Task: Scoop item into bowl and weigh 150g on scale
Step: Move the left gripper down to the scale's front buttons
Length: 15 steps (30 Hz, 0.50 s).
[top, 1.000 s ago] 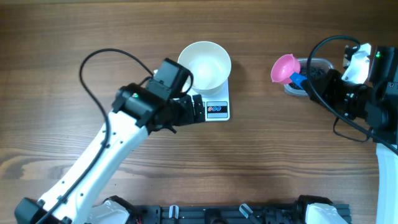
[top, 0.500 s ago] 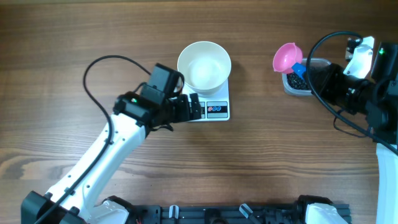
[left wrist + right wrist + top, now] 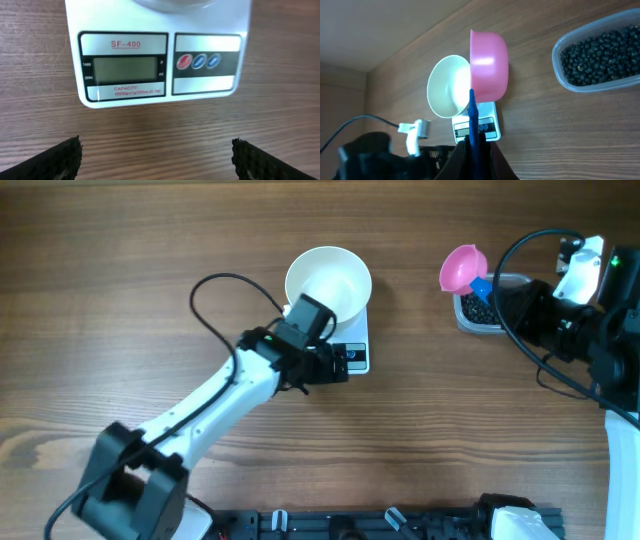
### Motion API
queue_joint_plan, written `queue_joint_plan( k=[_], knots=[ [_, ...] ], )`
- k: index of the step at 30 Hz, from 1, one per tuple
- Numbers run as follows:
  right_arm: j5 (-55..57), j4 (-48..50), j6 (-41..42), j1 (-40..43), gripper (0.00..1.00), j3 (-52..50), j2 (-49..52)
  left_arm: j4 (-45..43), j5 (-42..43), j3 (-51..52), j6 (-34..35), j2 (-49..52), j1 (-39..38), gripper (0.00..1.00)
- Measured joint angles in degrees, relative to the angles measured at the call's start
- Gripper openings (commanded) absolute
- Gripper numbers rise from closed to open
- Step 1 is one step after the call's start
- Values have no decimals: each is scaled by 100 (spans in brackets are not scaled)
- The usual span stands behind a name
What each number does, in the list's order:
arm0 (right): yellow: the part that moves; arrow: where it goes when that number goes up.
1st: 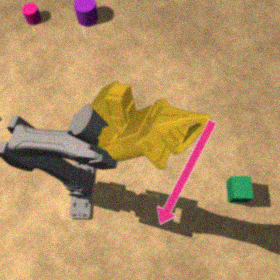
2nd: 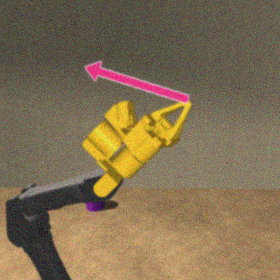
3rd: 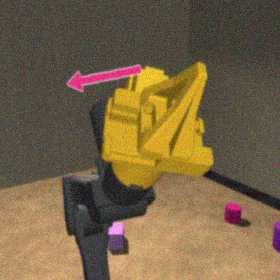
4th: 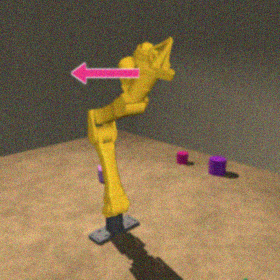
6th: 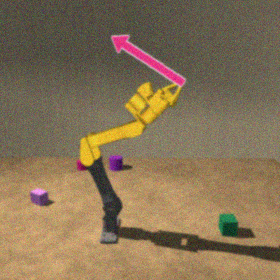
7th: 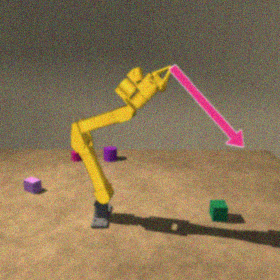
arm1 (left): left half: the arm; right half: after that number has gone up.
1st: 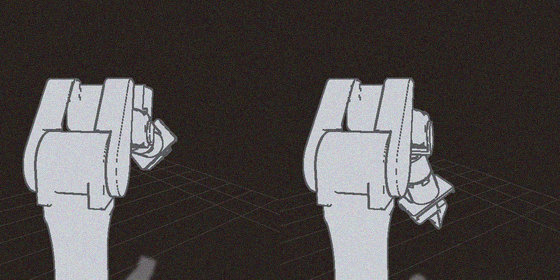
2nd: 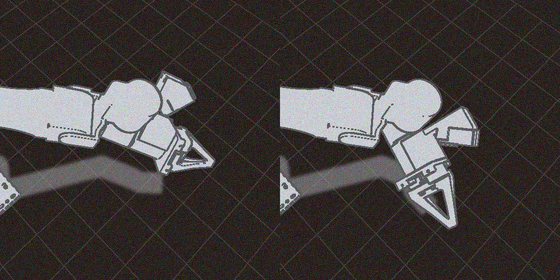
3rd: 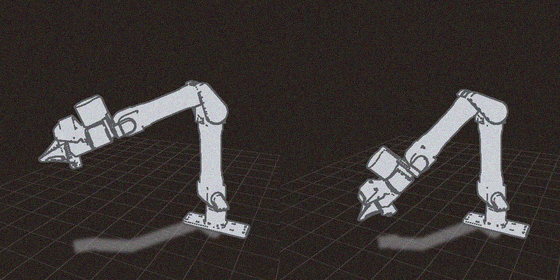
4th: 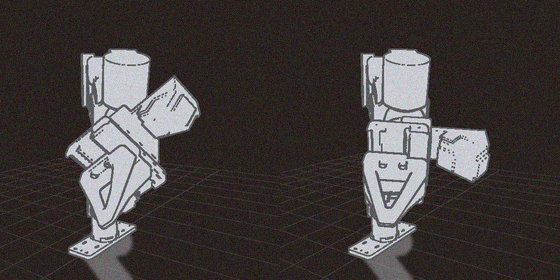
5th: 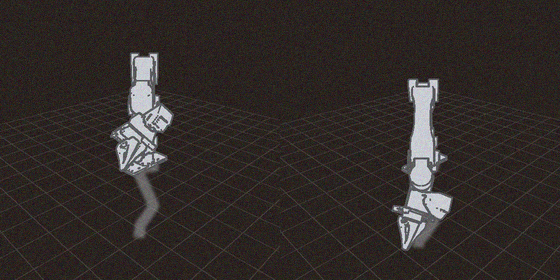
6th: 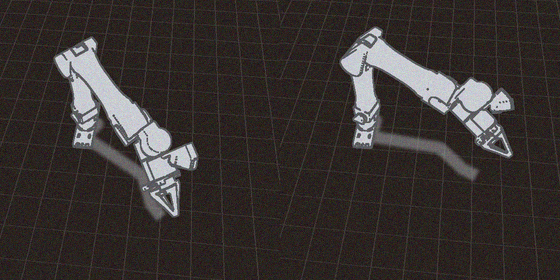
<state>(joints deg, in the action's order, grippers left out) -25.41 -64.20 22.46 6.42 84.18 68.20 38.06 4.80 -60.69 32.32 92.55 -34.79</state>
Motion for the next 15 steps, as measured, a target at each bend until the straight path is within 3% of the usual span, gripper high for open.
queue_joint_plan(
  k=[6,15],
  knots=[
    [2,7,-20,0,5,0,0,-203,-946,0,254,393,-149,100],
    [96,94,-28,0,4,0,0,-706,-1034,2,317,787,-149,100]
  ],
)
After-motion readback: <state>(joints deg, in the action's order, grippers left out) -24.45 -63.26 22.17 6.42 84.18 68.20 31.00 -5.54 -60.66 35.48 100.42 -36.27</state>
